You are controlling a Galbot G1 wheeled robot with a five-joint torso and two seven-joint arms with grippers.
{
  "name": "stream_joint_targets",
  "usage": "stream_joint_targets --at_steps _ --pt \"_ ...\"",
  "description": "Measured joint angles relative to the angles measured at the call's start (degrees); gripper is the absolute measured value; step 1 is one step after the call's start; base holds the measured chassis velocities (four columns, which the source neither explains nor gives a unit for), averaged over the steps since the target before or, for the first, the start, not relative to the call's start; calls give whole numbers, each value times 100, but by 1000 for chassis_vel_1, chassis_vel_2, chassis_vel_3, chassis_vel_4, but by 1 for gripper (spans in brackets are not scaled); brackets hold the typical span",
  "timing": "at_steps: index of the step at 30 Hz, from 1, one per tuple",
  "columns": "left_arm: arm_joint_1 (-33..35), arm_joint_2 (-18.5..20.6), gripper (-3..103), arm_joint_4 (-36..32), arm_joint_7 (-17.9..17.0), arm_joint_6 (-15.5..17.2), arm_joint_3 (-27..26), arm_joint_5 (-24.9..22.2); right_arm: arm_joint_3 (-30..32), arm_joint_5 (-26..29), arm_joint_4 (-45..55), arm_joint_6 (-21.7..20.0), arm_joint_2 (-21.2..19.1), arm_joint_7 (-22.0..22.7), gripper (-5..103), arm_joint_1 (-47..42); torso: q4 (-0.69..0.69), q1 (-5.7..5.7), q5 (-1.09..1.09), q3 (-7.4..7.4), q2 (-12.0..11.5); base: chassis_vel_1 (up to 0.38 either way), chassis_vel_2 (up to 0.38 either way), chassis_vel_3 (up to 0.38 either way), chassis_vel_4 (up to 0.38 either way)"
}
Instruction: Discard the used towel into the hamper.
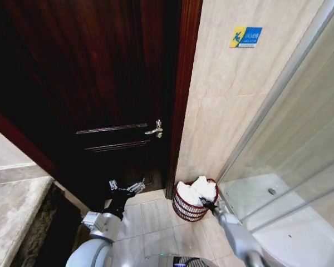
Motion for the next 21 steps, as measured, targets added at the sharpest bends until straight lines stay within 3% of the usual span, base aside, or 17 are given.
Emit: stream_joint_targets --at_steps 1,3,5,6,9,11,13,19,21 --pt "0 0 100 0 0 0 0 0 -24 79 505 -39 -130 16 41 -251 1 0 -1 0 0 0 0 0 0" --pt "0 0 100 0 0 0 0 0 -24 89 623 -38 -156 27 41 -313 0 -1 -1 0 0 0 0 0 0" --pt "0 0 100 0 0 0 0 0 -22 123 911 41 -209 195 51 -482 2 0 2 0 0 0 0 0 0" --pt "0 0 100 0 0 0 0 0 -22 123 911 41 -209 195 51 -482 2 0 2 0 0 0 0 0 0" --pt "0 0 100 0 0 0 0 0 -11 93 732 509 -178 621 68 -480 2 0 2 0 0 0 0 0 0" --pt "0 0 100 0 0 0 0 0 -9 107 695 620 -166 696 68 -478 2 0 3 0 0 0 0 0 0" --pt "0 0 100 0 0 0 0 0 5 179 712 867 -148 802 79 -509 2 0 1 0 0 0 0 0 0" --pt "0 0 100 0 0 0 0 0 41 199 748 1089 -169 713 98 -549 2 0 1 0 0 0 0 0 0" --pt "0 0 100 0 0 0 0 0 42 207 724 1108 -172 686 100 -549 2 0 1 0 0 0 0 0 0"
